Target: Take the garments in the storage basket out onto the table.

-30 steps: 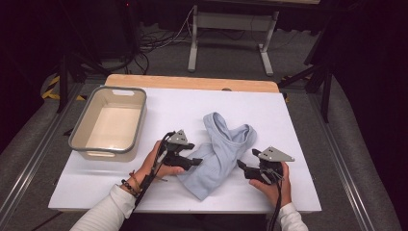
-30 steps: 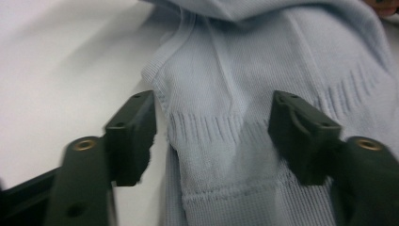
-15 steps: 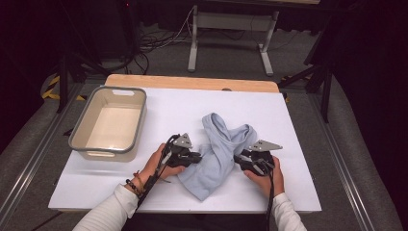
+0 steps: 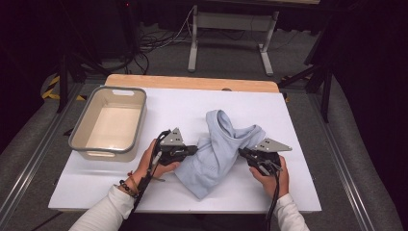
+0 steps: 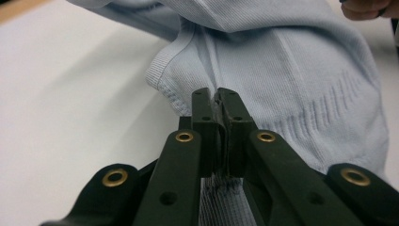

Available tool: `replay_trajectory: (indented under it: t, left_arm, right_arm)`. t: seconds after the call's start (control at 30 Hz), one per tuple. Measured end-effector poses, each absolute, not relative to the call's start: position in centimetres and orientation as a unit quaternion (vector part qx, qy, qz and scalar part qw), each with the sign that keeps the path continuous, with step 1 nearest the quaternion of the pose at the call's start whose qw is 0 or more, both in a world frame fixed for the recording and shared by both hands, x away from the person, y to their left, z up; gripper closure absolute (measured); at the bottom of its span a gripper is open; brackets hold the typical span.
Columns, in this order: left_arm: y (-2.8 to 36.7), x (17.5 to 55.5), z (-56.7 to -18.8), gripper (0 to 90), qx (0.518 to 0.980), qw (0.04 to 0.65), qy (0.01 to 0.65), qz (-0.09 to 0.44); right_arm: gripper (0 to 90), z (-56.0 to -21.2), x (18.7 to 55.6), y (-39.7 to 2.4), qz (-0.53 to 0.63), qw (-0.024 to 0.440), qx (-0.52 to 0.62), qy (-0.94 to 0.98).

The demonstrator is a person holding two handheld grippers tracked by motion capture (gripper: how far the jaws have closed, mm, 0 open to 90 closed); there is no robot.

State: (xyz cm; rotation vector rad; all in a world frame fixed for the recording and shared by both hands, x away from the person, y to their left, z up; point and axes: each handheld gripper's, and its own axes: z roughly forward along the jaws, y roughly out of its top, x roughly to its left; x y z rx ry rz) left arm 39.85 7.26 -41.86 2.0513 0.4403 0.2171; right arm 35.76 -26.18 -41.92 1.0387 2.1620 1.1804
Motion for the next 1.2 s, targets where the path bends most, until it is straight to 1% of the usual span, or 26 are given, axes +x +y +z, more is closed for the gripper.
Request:
replay_trajectory:
  t: [0.13,0.3,0.43,0.5,0.6,0.7,0.73,0.83,0.9,0.97,1.03,1.1,1.13,1.17,1.2]
  left_arm:
    - [8.8,39.5,-40.4,86.3,0.830,0.514,0.191,0.105]
    - [10.8,38.9,-39.4,86.2,0.811,0.525,0.224,0.126]
    - [12.0,38.1,-39.0,86.2,0.799,0.538,0.239,0.125]
    - [12.1,37.6,-39.0,86.1,0.801,0.533,0.239,0.129]
    - [12.1,37.1,-39.4,86.0,0.810,0.517,0.241,0.135]
    - [12.3,37.0,-40.1,85.7,0.816,0.501,0.249,0.147]
    - [12.5,37.1,-40.5,85.6,0.819,0.495,0.250,0.146]
    - [12.8,37.2,-41.2,85.5,0.825,0.482,0.257,0.144]
    - [13.1,37.3,-41.8,85.2,0.830,0.471,0.262,0.144]
    - [13.1,37.3,-42.1,84.0,0.832,0.462,0.265,0.157]
    - [13.1,37.2,-42.3,86.3,0.835,0.452,0.263,0.171]
    - [13.1,37.2,-42.4,86.3,0.835,0.454,0.261,0.168]
    - [13.1,37.2,-42.4,85.4,0.835,0.454,0.261,0.168]
    - [12.7,37.0,-42.7,82.2,0.840,0.443,0.257,0.180]
    - [12.6,37.1,-42.9,78.9,0.841,0.442,0.256,0.178]
  right_arm:
    - [84.6,-39.9,35.1,-26.8,0.454,0.242,0.382,0.768]
    - [84.8,-37.2,34.2,-27.3,0.459,0.264,0.382,0.757]
    - [84.6,-35.1,33.4,-27.7,0.465,0.273,0.378,0.752]
    - [84.4,-34.3,33.2,-27.4,0.461,0.277,0.375,0.755]
    - [83.9,-34.3,33.7,-26.5,0.445,0.279,0.378,0.763]
    - [83.6,-35.4,34.8,-25.6,0.433,0.282,0.382,0.766]
    - [81.4,-35.8,35.2,-25.4,0.429,0.286,0.385,0.766]
    - [75.1,-37.2,36.3,-25.0,0.438,0.276,0.380,0.766]
    - [68.0,-38.6,36.8,-24.7,0.427,0.277,0.388,0.768]
    - [59.3,-39.6,37.0,-24.8,0.425,0.276,0.381,0.773]
    - [49.8,-40.2,37.0,-25.0,0.416,0.283,0.387,0.773]
    - [46.5,-40.7,36.8,-25.7,0.431,0.267,0.394,0.767]
    - [43.8,-40.8,36.7,-25.9,0.430,0.265,0.396,0.767]
    - [42.0,-41.1,36.7,-26.4,0.426,0.264,0.400,0.767]
    - [42.0,-41.4,36.7,-26.6,0.425,0.257,0.403,0.769]
